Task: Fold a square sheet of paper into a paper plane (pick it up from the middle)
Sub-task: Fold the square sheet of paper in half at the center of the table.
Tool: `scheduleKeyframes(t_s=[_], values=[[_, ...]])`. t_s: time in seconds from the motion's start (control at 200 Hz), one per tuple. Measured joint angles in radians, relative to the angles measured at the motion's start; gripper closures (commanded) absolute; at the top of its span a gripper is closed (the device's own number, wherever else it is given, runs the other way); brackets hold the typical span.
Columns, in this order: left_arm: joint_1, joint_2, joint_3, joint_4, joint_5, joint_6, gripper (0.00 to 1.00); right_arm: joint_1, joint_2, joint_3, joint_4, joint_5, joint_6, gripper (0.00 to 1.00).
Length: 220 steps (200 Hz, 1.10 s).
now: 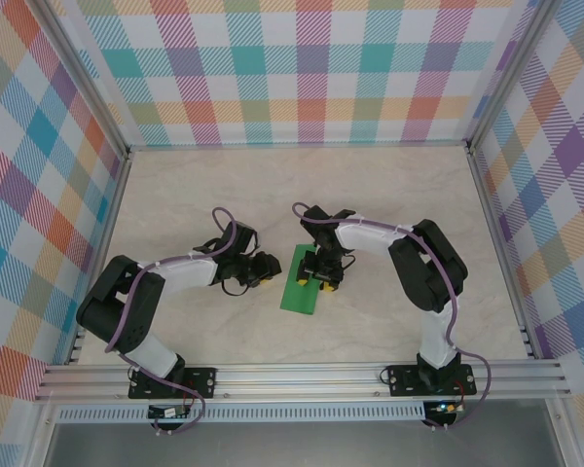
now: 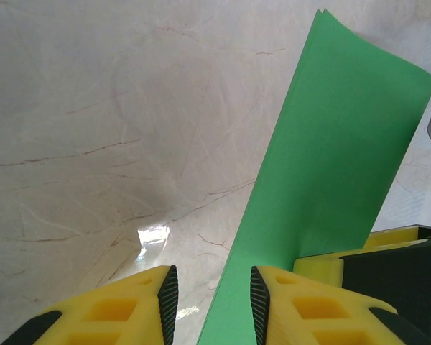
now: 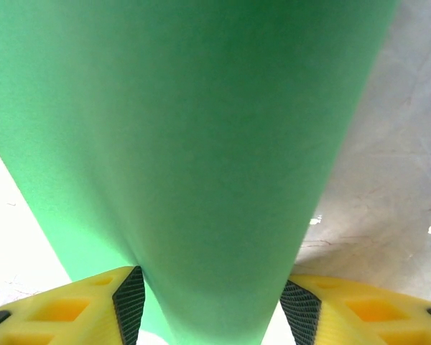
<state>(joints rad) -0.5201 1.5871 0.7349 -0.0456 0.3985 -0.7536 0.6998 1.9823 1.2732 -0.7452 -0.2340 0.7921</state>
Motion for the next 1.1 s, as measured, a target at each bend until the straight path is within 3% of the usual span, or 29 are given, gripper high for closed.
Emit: scheduleKeyframes(t_s=[0.41,0.765,1.1], values=[[-0.01,0.013,0.018,0.0,0.001,0.003,0.67,0.0,0.007,0.005,-0.006,-0.003,-0.014,0.4],[-0.023,0.074,0.028,0.068,0.067,-0.003,0.79,0.0,0.013,0.01,-0.011,-0.004,-0.015,0.4],[-0.031,0.095,0.051,0.105,0.097,-0.009,0.83,0.0,0.013,0.01,-0.012,-0.005,-0.023,0.4]])
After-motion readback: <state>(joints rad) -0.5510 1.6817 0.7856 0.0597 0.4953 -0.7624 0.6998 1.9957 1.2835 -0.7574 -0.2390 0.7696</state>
